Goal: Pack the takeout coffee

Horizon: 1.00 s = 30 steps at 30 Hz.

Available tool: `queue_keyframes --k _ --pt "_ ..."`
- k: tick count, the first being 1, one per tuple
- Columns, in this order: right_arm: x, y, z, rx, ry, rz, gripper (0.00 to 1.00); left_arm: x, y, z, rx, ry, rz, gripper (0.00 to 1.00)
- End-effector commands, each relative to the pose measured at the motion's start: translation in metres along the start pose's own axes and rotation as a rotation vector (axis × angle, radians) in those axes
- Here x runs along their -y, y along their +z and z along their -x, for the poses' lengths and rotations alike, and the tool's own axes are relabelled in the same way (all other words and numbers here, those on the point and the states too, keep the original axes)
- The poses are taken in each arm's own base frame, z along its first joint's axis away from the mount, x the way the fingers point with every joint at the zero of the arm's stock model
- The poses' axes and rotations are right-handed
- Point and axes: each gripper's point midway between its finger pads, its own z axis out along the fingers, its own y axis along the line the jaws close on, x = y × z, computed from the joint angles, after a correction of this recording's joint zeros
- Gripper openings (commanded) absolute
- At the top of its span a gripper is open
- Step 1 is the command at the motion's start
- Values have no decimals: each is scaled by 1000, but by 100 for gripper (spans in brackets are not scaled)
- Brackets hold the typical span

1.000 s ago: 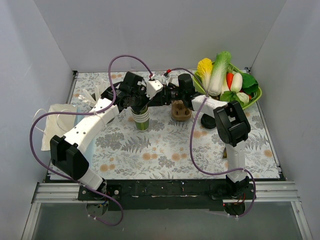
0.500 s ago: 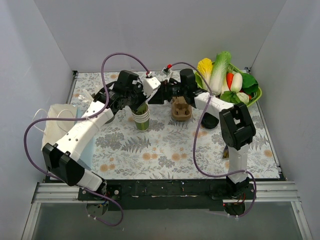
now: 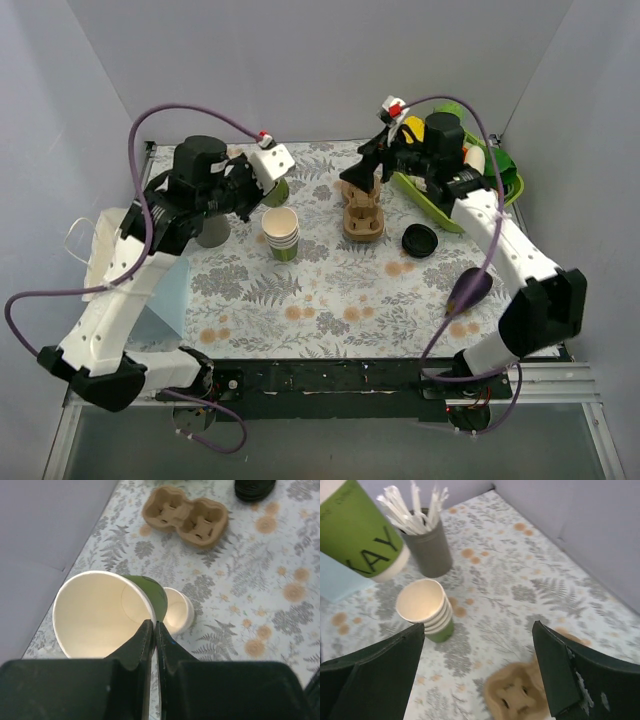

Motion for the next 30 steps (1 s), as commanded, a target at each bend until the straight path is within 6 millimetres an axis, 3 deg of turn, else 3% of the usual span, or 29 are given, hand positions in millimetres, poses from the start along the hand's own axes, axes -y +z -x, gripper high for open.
queue_keyframes --k 1,4,7,11,14,16,18,24,26,27,30 --pt "11 -52 -9 -98 -307 -217 96 62 -20 -37 -46 39 -257 0" --pt "16 -83 -31 -175 -359 -282 96 88 -17 -48 -53 31 -366 0" --pt "21 -111 -40 -203 -407 -357 96 105 -12 -34 -30 23 -441 0" --pt "24 -148 -26 -169 -454 -464 98 148 13 -30 -76 33 -577 0" --pt "23 -167 -18 -157 -441 -554 98 168 37 -53 -171 75 -613 0" --pt "27 -182 -13 -134 -385 -636 98 170 52 -69 -218 133 -581 0" --pt "25 -186 -16 -115 -315 -644 98 183 59 -87 -259 142 -593 0" --pt "30 -175 -35 -152 -213 -591 98 203 80 -99 -281 166 -550 0" --pt "41 -165 -42 -170 -169 -565 98 205 89 -96 -245 182 -524 0" --pt "42 -160 -45 -169 -138 -524 98 207 92 -107 -262 179 -508 0" --pt "69 -174 -60 -215 -20 -569 98 202 97 -103 -215 163 -439 0"
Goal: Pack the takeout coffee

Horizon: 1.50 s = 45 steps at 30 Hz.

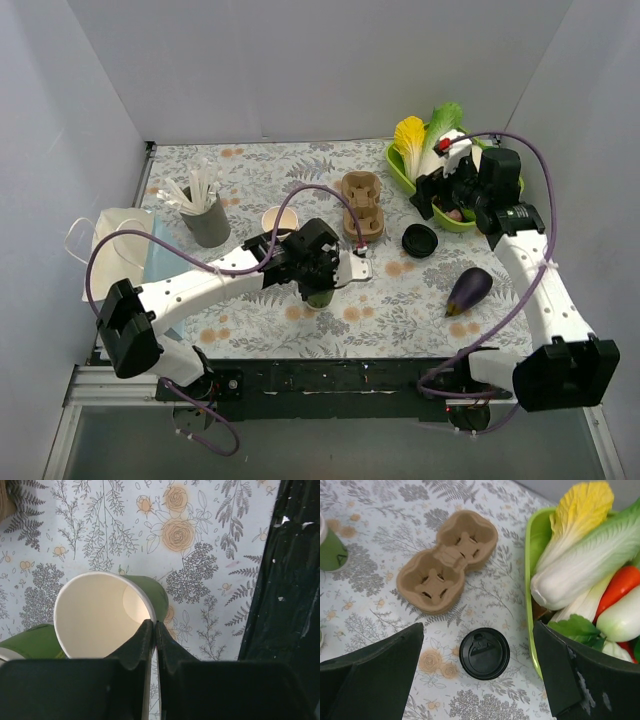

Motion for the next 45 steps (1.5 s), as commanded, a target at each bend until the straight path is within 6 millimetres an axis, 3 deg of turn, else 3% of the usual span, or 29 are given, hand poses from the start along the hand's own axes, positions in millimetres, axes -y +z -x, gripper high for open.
queue_keyframes --k 1,5,7,12,15,18,21,24,26,30,33,34,36,37,43,45 --pt "30 0 -2 -48 110 -42 98 -20 -2 12 96 -15 166 0" --pt "38 -6 9 -21 57 -73 98 -9 -3 3 116 -52 157 0" --pt "37 -16 29 73 53 -92 98 -4 -3 6 148 -77 143 0" --pt "4 -37 29 141 5 7 98 6 18 -7 127 -85 91 0" --pt "-17 -38 3 87 -48 104 98 18 25 -16 109 -69 38 0" --pt "-15 -30 -30 -6 -72 101 98 14 29 -20 81 -66 45 0" --pt "-13 -20 -65 -108 -108 123 93 17 26 -9 112 -69 17 10" --pt "-5 -10 -91 -173 -160 115 89 17 8 16 169 -64 -7 30" --pt "-2 -4 -104 -209 -173 113 88 17 -16 35 218 -40 -6 41" --pt "0 9 -132 -285 -198 155 81 21 -52 54 282 33 -28 52" --pt "-4 18 -151 -329 -263 175 79 8 -66 51 319 2 15 64" --pt "-8 24 -150 -324 -297 182 79 -12 -71 49 347 -43 64 66" --pt "-11 29 -161 -356 -329 186 78 -26 -74 37 364 -128 107 79" --pt "-15 33 -161 -357 -343 193 77 -44 -86 34 404 -168 172 81" --pt "-8 51 -167 -400 -314 157 69 -85 -114 12 481 -332 277 82" --pt "-6 53 -170 -413 -306 155 68 -90 -119 5 486 -352 300 82"
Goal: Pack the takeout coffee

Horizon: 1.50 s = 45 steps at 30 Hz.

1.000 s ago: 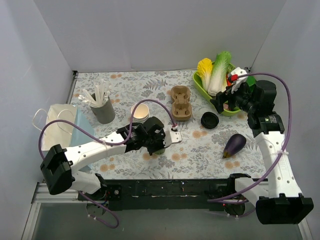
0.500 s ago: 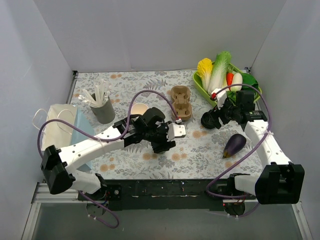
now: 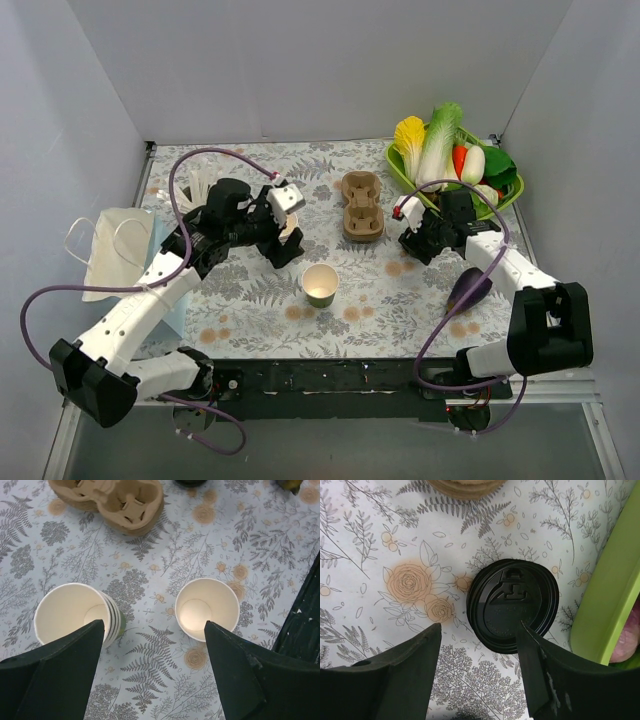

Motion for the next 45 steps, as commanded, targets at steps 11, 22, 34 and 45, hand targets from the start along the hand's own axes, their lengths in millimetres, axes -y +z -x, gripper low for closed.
queue_keyframes --k 11,22,34,45 --pt "21 7 5 -8 -10 -62 58 -34 -39 10 144 -137 69 82" --pt "23 17 2 -30 -8 -35 47 -38 -43 5 149 -157 68 81" --pt "19 20 5 -37 -3 12 25 -33 -45 3 156 -155 52 81" --pt "16 15 10 -6 7 17 29 -29 -44 -3 146 -150 38 81"
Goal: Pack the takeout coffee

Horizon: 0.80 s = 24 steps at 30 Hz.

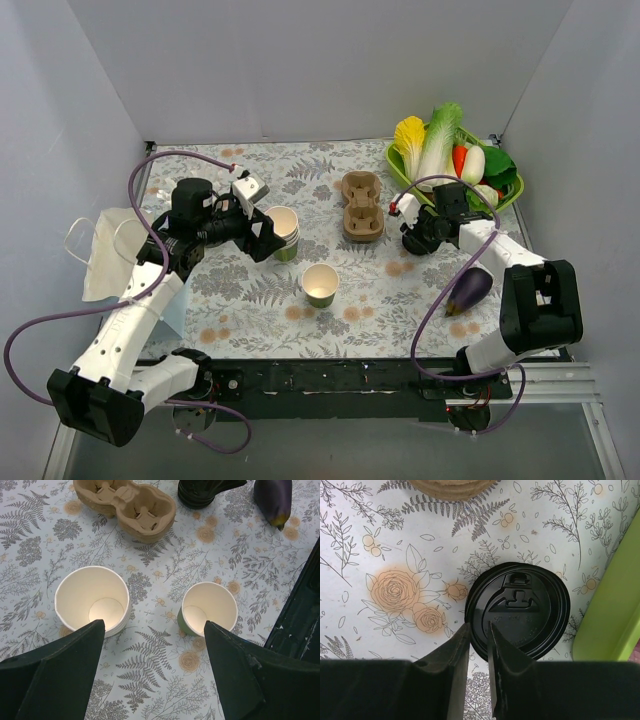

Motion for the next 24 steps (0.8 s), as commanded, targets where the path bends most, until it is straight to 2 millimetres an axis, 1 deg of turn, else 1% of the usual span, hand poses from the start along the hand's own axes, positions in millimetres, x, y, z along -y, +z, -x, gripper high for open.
queue_keyframes --k 1,6,10,13,14,18,24 --pt "5 -11 20 66 -16 -17 32 6 -6 -1 15 20 -18 81" --pt "4 -16 25 84 -30 -16 36 7 -5 -2 15 22 -24 81" --pt "-2 -16 27 98 -39 17 37 8 -5 -2 12 18 -31 81" --pt "-8 -13 23 92 -36 45 38 8 -5 -2 13 21 -34 81" --pt "-9 -10 19 78 -28 53 37 8 -5 -1 14 22 -32 81" --pt "-9 -4 14 60 -21 57 38 8 -4 -3 9 17 -35 81" --pt "-7 -2 14 57 -19 51 38 8 -4 -3 6 17 -39 81"
